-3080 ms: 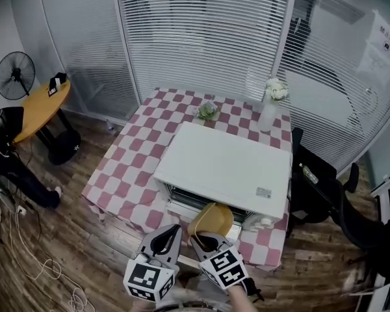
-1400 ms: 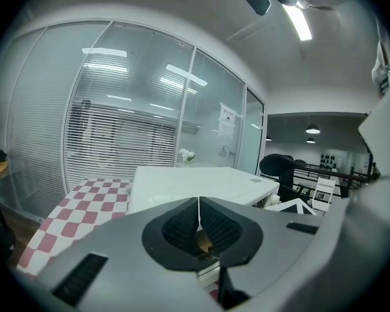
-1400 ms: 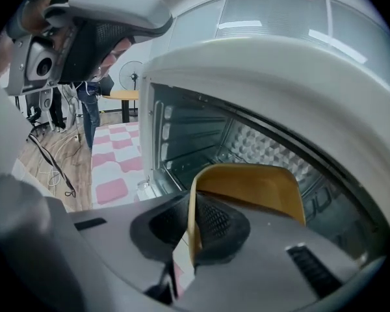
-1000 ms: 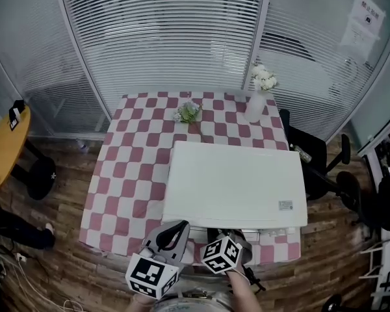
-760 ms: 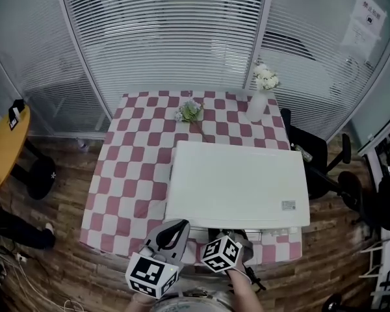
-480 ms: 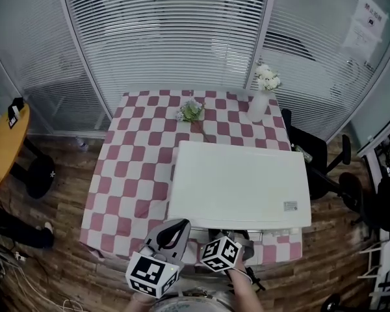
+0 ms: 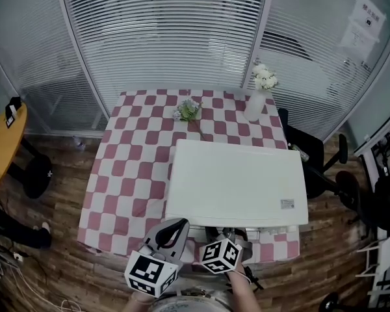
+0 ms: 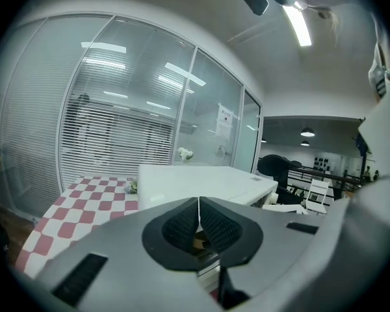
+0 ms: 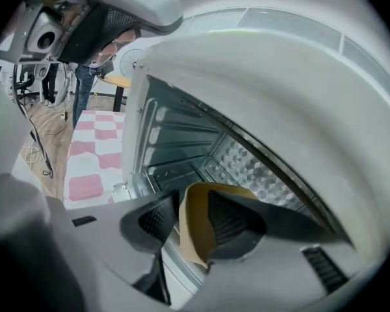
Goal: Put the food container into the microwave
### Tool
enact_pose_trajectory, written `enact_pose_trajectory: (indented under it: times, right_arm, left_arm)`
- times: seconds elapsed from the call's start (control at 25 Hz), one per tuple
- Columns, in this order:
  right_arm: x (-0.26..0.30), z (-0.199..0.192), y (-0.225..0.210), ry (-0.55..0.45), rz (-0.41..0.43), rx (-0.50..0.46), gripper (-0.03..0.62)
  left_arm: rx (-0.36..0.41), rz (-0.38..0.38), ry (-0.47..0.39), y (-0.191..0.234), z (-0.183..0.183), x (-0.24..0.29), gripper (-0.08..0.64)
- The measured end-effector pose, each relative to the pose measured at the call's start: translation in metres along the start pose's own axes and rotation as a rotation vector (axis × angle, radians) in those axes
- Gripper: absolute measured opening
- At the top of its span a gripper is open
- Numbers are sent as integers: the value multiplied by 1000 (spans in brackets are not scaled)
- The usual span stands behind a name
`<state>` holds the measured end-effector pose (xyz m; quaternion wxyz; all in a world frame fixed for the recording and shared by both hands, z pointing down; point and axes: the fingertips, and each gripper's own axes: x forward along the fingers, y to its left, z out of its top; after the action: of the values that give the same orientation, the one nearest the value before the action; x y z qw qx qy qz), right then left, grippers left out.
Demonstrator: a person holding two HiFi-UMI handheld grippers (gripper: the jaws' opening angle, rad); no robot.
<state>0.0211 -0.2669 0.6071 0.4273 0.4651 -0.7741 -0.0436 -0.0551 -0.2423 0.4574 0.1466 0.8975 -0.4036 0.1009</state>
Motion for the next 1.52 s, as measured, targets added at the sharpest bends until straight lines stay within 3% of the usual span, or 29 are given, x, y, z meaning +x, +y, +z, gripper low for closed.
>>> enact_pose_trajectory:
  times: [0.6,0.88,1.08,1.28,1.52]
  right_arm:
    - [-37,-7,1,-63,36,69,117]
    - [-58,-21,1,-102,110,226,21]
    - [-76,-30,0,-133,151,294,-5]
    - [-97,-26,-9,-221,191,405,-6]
    - [-131,-1,-38,-356,177,460,-6]
  left_arm:
    - [-4,16,1,-29,-6,-4,14]
    - [-16,38,20,-45,-18,-4,14]
    - [-21,40,29,-62,-24,0,14]
    - [-14,35,32,-78,-26,4,14]
    - [2,22,21,-96,-21,11,14]
